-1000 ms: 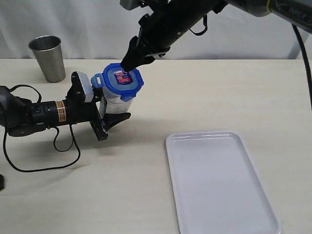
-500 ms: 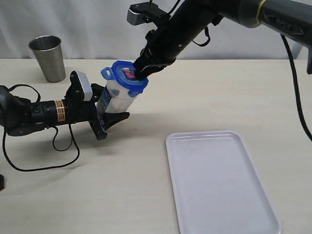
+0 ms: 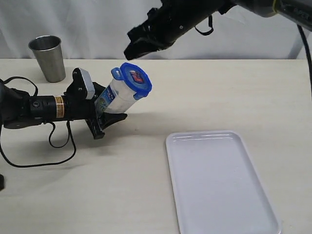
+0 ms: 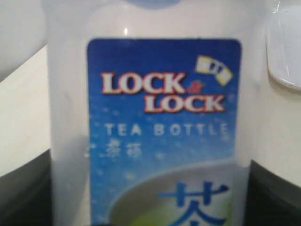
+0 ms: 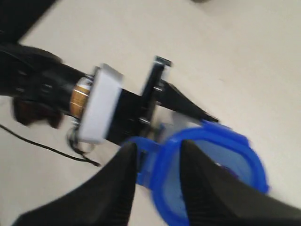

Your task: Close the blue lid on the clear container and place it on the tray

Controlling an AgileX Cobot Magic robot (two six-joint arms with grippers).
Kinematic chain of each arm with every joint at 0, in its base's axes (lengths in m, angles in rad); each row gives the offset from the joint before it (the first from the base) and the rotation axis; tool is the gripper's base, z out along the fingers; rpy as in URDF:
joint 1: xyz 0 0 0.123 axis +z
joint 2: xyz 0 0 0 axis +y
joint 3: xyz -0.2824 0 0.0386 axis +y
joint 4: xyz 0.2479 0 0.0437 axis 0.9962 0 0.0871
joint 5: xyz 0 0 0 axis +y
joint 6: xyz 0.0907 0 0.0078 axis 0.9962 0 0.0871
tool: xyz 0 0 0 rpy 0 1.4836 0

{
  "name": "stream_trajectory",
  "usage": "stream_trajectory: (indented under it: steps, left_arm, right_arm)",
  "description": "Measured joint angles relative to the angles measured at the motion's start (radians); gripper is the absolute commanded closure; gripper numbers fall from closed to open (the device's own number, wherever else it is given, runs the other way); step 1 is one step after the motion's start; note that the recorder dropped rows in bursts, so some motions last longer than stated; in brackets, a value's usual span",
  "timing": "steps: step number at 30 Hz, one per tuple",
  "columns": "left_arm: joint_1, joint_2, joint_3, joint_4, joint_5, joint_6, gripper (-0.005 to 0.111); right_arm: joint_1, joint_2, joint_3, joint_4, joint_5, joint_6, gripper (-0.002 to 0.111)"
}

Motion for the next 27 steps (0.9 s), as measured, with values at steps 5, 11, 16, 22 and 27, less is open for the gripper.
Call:
stream_trajectory:
  steps: [5, 11, 16, 22, 27]
  left_arm:
    - [0.0, 0.0, 0.0, 0.0, 0.004, 0.0, 0.107]
    - [0.0, 0.0, 0.0, 0.002, 0.004, -0.017, 0.107]
    - [0.0, 0.0, 0.0, 0.008, -0.007, -0.02, 0.107]
    - [0.0, 0.0, 0.0, 0.008, -0.015, -0.02, 0.107]
    - [0.0, 0.0, 0.0, 0.01, -0.006, -0.025, 0.107]
  right_arm:
    - [0.041, -0.009, 0.0, -0.145, 0.026, 0.144, 0.07]
    - [0.163, -0.009, 0.0, -0.388, -0.116, 0.31, 0.07]
    - [0.187, -0.009, 0.0, -0.508, -0.108, 0.391, 0.07]
    - [0.212, -0.005, 0.0, -0.517, -0.1, 0.4, 0.07]
    - [0.216, 0.013, -0.004, -0.547, -0.081, 0.416, 0.07]
